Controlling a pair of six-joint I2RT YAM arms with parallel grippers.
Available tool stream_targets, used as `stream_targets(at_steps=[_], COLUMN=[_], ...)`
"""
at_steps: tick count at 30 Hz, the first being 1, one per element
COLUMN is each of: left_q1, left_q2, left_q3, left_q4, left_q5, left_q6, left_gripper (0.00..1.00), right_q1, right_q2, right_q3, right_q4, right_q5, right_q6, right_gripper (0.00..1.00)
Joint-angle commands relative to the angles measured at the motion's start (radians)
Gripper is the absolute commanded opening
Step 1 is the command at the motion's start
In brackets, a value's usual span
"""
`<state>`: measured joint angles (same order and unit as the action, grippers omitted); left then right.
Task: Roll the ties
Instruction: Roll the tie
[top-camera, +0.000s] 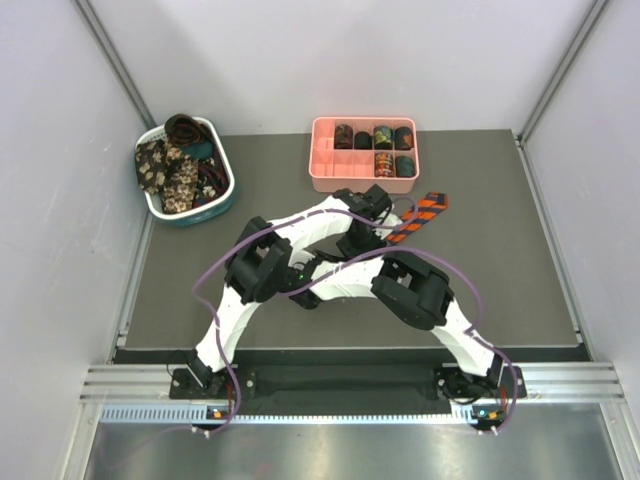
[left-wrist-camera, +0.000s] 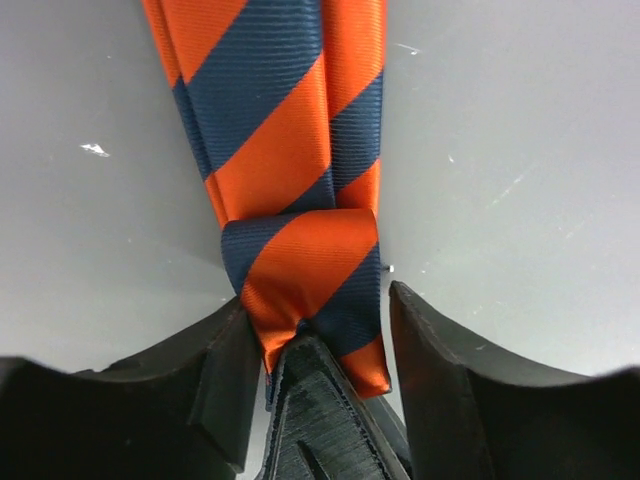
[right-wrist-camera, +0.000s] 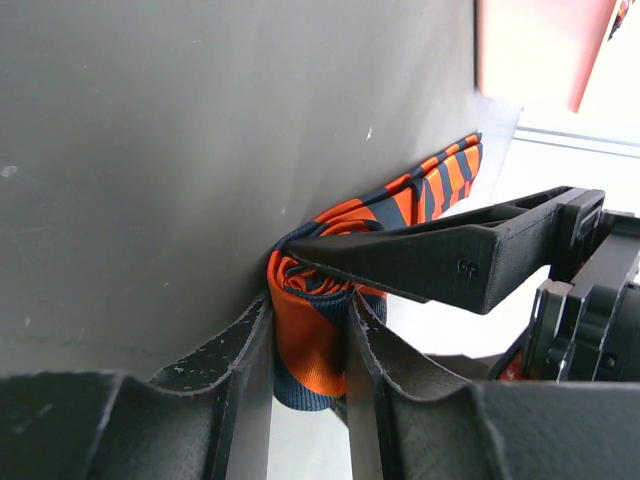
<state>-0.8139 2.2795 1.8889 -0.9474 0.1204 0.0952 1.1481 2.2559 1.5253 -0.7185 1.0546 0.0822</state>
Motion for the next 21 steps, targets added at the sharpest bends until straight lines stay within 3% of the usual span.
stream_targets(at_steps=[1,4,7,9,13,17,21], left_q1=[-0.008,0.004,0.025,0.035,0.065,0.111,0.218], left_q2=[-0.066,-0.132,-0.231,-0.317,-0.446,-0.590,-0.702], left_q3=[0.007,-0.040,-0.128,-0.210,-0.347,-0.494,-0.680], left_q4=[-0.007,0.105,0.247,0.326,0.505,0.677,0.869], left_q5=[0.039,0.027,0.027,0.018,-0.030,-0.088,-0.111], left_q6=[0.003,-0.021,-0.052,-0.061,-0.122,-0.213,-0.384], left_gripper=[0.58,0.66,0.84,0.88,0.90,0.99,0.99], right_q1=[-0.011,-0.011,-0.013,-0.014,-0.018,-0.025,-0.037], right_q2=[-0.016,-0.033,-0.061,-0.077,-0.108,-0.156,-0.235], right_q3=[-0.027,-0.034,-0.048,-0.053,-0.065,-0.097,-0.168], right_q4=[0.014,0.033,0.051,0.059,0.071,0.128,0.204], right_q5=[-0.179,-0.200,-0.219,-0.228,-0.248,-0.284,-0.341], right_q6=[0.057,0.054,0.050,0.047,0.034,0.005,-0.030], right_gripper=[0.00,0.00,0.00,0.00,0.00,0.00,0.00])
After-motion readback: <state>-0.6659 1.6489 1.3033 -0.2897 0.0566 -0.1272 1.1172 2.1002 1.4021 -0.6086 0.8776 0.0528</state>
